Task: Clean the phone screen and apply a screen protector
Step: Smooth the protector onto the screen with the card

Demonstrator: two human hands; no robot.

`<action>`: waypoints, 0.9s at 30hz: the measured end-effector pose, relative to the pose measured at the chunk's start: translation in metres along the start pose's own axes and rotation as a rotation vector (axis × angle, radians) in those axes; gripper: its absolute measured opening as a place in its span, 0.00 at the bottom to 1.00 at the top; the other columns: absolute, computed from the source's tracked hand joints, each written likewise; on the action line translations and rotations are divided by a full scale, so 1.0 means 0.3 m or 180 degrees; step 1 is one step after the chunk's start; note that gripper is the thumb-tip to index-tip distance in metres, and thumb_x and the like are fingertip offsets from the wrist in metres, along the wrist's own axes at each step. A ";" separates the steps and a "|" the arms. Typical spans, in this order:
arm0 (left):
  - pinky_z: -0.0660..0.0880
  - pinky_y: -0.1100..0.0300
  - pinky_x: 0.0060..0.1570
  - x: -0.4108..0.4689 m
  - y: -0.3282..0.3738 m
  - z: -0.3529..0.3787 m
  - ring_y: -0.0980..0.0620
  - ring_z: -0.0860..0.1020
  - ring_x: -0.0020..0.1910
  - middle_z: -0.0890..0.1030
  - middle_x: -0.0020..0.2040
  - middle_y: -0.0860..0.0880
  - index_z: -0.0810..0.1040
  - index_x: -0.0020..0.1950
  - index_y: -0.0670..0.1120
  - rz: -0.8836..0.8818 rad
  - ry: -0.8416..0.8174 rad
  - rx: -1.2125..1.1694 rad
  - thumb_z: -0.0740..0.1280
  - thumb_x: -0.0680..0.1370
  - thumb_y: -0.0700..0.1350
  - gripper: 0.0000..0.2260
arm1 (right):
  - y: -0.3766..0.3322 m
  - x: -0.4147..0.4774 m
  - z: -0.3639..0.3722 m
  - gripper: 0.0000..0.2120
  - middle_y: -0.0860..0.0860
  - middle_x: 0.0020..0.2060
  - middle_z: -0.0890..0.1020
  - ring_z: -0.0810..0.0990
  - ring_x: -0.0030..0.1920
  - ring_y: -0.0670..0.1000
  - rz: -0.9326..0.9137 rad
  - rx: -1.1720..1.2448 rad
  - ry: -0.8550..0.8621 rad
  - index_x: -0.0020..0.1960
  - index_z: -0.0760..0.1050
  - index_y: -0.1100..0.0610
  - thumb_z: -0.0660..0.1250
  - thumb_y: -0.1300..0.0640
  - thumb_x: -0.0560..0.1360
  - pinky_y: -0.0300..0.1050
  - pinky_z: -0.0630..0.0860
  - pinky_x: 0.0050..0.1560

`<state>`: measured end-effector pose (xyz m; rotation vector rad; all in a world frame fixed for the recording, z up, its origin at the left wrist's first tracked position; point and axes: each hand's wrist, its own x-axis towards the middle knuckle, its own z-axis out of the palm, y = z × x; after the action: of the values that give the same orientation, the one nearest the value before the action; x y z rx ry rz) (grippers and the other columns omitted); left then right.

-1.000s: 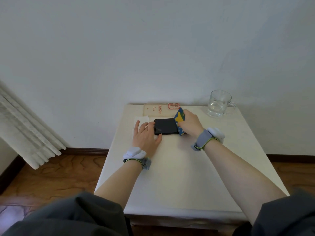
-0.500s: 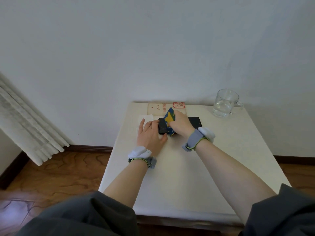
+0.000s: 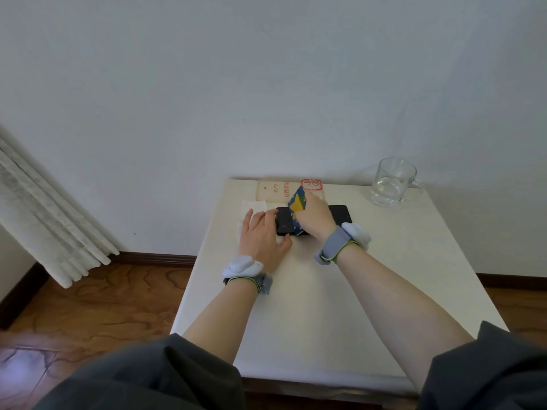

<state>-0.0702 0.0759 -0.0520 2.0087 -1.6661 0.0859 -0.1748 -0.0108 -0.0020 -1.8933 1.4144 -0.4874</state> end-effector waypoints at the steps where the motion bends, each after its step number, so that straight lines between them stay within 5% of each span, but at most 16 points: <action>1: 0.45 0.58 0.73 0.000 0.000 0.000 0.50 0.69 0.66 0.79 0.59 0.50 0.69 0.66 0.43 0.0000 0.0017 -0.0003 0.65 0.73 0.53 0.24 | 0.006 -0.001 -0.017 0.05 0.59 0.45 0.77 0.76 0.47 0.60 0.0019 0.0009 0.0053 0.44 0.70 0.58 0.58 0.66 0.74 0.47 0.71 0.44; 4: 0.43 0.59 0.72 0.003 -0.002 0.000 0.50 0.69 0.66 0.79 0.59 0.51 0.68 0.67 0.44 -0.0005 0.0015 0.0045 0.63 0.74 0.53 0.25 | 0.047 0.006 -0.079 0.12 0.58 0.40 0.74 0.72 0.42 0.58 0.0251 -0.0011 0.0376 0.33 0.63 0.56 0.57 0.66 0.75 0.45 0.66 0.40; 7: 0.44 0.59 0.72 0.003 -0.002 0.002 0.50 0.68 0.66 0.78 0.59 0.51 0.67 0.68 0.44 -0.0025 -0.0029 0.0010 0.63 0.74 0.53 0.25 | 0.058 0.001 -0.090 0.06 0.58 0.41 0.75 0.73 0.42 0.57 0.0354 0.0012 0.0403 0.39 0.66 0.60 0.58 0.65 0.75 0.44 0.66 0.39; 14: 0.45 0.59 0.73 0.006 -0.004 -0.005 0.51 0.67 0.67 0.77 0.61 0.51 0.65 0.69 0.45 -0.0050 -0.0147 -0.0040 0.63 0.74 0.54 0.26 | -0.027 0.009 -0.021 0.16 0.52 0.30 0.67 0.67 0.36 0.54 0.0105 -0.0010 -0.0137 0.32 0.59 0.56 0.56 0.67 0.76 0.42 0.62 0.33; 20: 0.45 0.58 0.73 0.006 -0.006 -0.002 0.51 0.67 0.67 0.78 0.60 0.51 0.65 0.69 0.44 -0.0057 -0.0115 -0.0079 0.63 0.74 0.53 0.25 | 0.026 0.030 -0.099 0.17 0.53 0.29 0.69 0.68 0.36 0.56 0.0309 -0.0210 0.0207 0.31 0.59 0.56 0.58 0.63 0.77 0.43 0.60 0.29; 27: 0.44 0.59 0.72 0.008 -0.002 -0.005 0.51 0.66 0.68 0.77 0.62 0.52 0.65 0.69 0.45 -0.0064 -0.0185 -0.0093 0.63 0.74 0.53 0.25 | -0.035 0.019 -0.027 0.18 0.52 0.28 0.65 0.62 0.28 0.50 0.0132 -0.0045 -0.0145 0.31 0.57 0.56 0.55 0.66 0.78 0.41 0.58 0.29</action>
<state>-0.0687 0.0742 -0.0500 2.0236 -1.6727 -0.0038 -0.1714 -0.0173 0.0105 -1.8708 1.4281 -0.4129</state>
